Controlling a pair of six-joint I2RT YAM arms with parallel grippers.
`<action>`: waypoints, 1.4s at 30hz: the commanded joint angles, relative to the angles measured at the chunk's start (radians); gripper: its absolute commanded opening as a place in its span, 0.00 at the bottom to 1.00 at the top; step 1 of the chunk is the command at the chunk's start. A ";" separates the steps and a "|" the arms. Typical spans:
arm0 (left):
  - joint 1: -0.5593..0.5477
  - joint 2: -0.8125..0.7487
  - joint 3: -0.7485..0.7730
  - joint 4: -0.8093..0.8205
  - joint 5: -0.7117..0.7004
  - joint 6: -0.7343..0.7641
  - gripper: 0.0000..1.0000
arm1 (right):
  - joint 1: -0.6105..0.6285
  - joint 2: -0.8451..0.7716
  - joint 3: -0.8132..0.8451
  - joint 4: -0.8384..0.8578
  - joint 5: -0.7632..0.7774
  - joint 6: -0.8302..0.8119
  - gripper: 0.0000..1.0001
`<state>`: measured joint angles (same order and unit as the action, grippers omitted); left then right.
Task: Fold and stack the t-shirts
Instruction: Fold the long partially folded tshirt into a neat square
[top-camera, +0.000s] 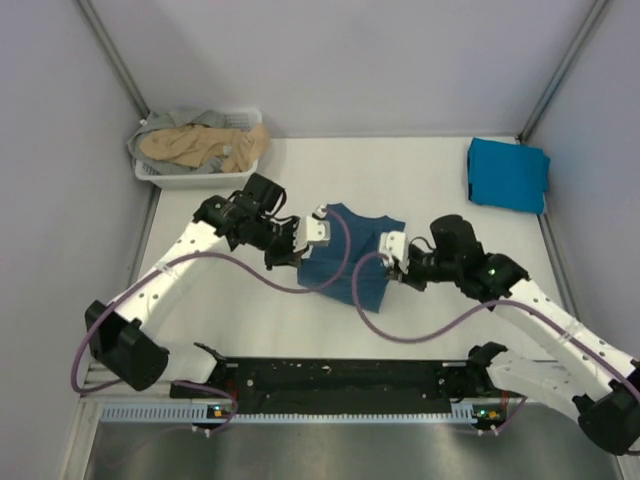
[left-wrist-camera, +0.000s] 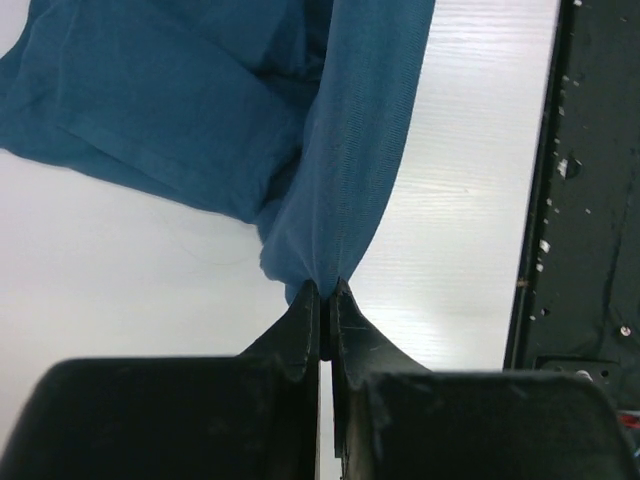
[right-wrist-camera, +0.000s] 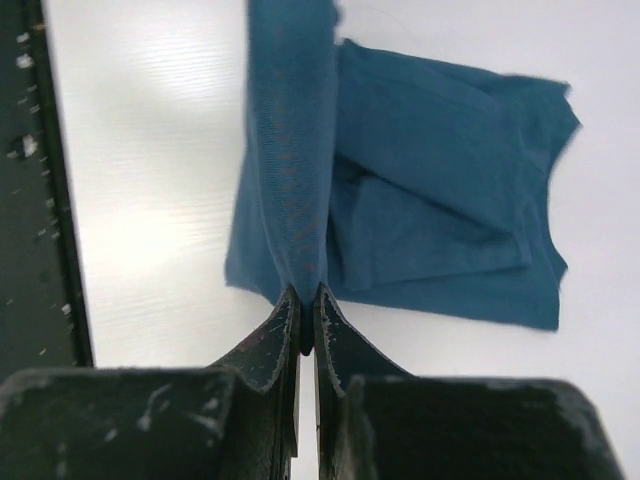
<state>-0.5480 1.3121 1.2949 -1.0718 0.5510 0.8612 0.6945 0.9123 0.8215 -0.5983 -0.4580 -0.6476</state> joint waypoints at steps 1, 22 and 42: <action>0.039 0.142 0.095 0.117 -0.101 -0.099 0.00 | -0.209 0.065 -0.007 0.159 -0.086 0.104 0.00; 0.102 0.774 0.604 0.403 -0.287 -0.375 0.00 | -0.481 0.657 0.220 0.437 -0.010 0.287 0.00; 0.108 1.084 0.894 0.579 -0.468 -0.599 0.56 | -0.523 1.149 0.681 0.375 0.292 0.518 0.26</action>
<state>-0.4561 2.3661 2.0640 -0.5632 0.1642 0.3443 0.2066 1.9831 1.3369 -0.1745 -0.2676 -0.2405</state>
